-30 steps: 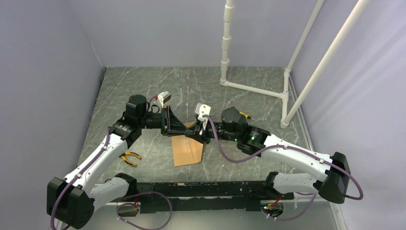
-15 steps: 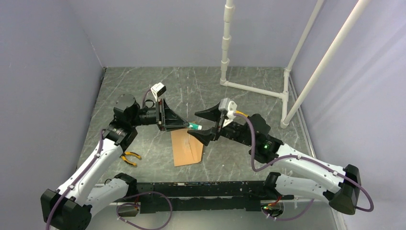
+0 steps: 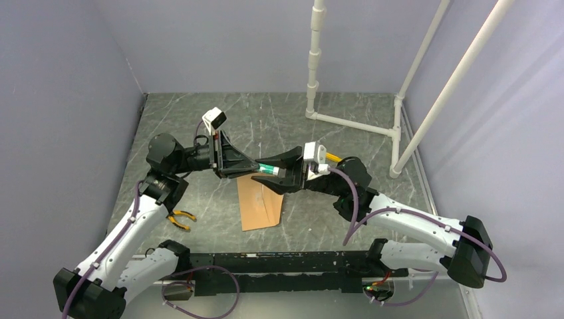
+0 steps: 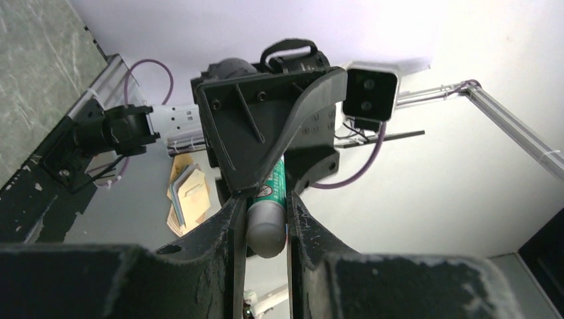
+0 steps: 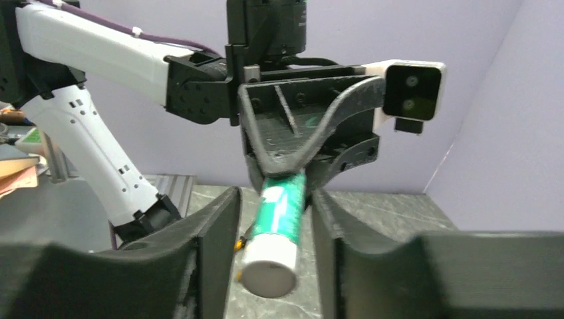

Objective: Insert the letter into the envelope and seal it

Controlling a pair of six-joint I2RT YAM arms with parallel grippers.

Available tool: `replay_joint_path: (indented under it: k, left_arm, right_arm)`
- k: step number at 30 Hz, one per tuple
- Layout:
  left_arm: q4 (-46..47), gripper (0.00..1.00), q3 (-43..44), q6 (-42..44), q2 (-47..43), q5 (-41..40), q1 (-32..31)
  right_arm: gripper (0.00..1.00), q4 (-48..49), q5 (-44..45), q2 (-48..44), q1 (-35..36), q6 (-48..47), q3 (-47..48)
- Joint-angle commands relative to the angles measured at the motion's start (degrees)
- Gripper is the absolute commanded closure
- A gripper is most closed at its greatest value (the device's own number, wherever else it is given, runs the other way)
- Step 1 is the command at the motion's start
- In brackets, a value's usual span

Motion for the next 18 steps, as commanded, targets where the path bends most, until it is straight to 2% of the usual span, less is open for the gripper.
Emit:
replay_joint_path:
  k: [1, 8, 11, 15, 18]
  left_arm:
    - [2.73, 0.97, 3.59, -0.96, -1.96, -0.17, -0.2]
    - [4.38, 0.98, 3.6, -1.96, -2.13, -0.27, -0.2]
    - [4.4, 0.98, 3.61, -1.98, -2.02, -0.36, -0.2]
    - [5.66, 0.98, 3.09, -2.9, -1.71, -0.49, -0.2]
    - [6.6, 0.98, 2.79, -3.29, -1.67, -0.54, -0.2]
  right_arm:
    - [0.61, 3.72, -4.15, -0.96, 0.16, -2.57, 3.36]
    - [0.75, 3.89, -5.16, -1.65, 0.11, -2.13, 3.95]
    - [0.76, 5.28, -5.61, -1.01, 0.12, -1.51, 4.31]
    - [0.71, 6.45, -6.1, -0.78, 0.13, -1.21, 4.57]
    - [0.75, 6.1, -6.39, -0.76, 0.11, -1.21, 4.98]
